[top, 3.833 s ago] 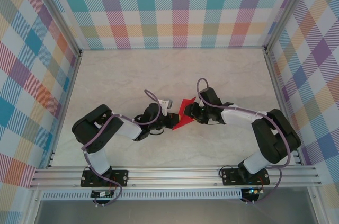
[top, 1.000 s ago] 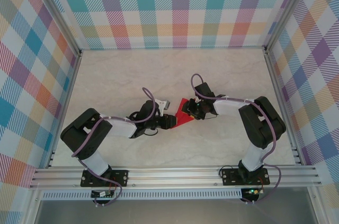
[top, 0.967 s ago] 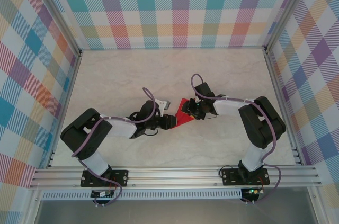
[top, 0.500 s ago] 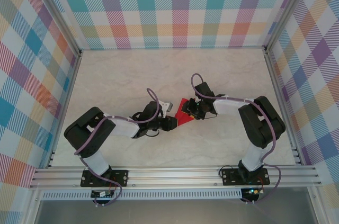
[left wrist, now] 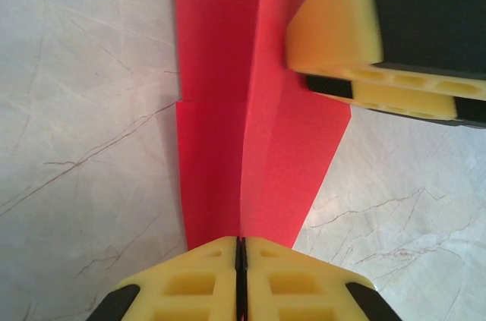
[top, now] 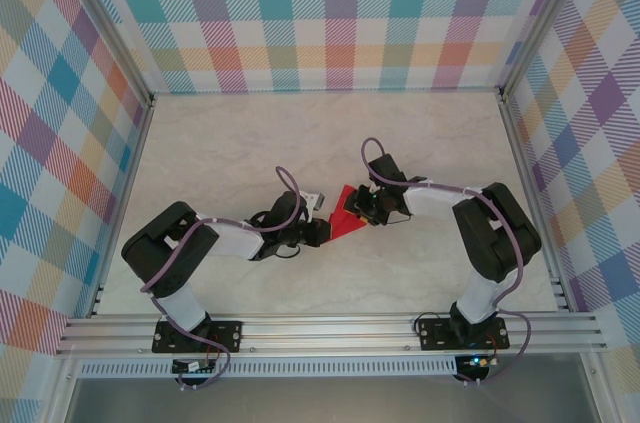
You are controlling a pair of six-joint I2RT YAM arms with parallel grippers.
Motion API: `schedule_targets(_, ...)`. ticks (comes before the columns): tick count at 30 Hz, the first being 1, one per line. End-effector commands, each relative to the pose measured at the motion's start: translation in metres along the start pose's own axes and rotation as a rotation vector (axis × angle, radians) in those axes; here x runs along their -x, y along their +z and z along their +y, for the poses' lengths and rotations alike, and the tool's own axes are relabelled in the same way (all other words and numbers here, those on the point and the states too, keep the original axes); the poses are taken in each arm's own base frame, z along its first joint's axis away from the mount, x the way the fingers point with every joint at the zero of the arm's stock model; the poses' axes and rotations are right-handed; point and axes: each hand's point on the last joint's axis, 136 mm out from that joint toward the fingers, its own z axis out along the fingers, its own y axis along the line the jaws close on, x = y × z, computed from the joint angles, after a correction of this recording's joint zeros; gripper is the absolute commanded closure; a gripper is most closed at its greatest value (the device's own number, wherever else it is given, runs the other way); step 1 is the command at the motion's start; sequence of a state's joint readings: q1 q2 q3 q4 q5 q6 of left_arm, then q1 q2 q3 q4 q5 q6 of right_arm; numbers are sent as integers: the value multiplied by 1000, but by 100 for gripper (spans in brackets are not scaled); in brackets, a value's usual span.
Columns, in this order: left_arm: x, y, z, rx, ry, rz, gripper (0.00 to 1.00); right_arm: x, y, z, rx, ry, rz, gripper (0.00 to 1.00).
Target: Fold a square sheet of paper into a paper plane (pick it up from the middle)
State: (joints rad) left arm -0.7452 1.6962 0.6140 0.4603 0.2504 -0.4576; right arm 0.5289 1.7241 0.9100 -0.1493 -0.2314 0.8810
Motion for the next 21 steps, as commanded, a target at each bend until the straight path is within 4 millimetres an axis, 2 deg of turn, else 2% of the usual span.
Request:
schedule_targets(1, -3, 6, 3, 19, -44, 19, 91, -1, -17, 18, 59, -50, 1, 58)
schedule_targets(5, -4, 8, 3, 14, -81, 23, 92, -5, -19, 23, 74, -63, 16, 59)
schedule_targets(15, 0, 3, 4, 10, -158, -3, 93, -8, -5, 18, 42, -55, 47, 61)
schedule_targets(21, 4, 4, -5, -63, -224, -8, 93, -7, 5, 15, 21, -45, 65, 60)
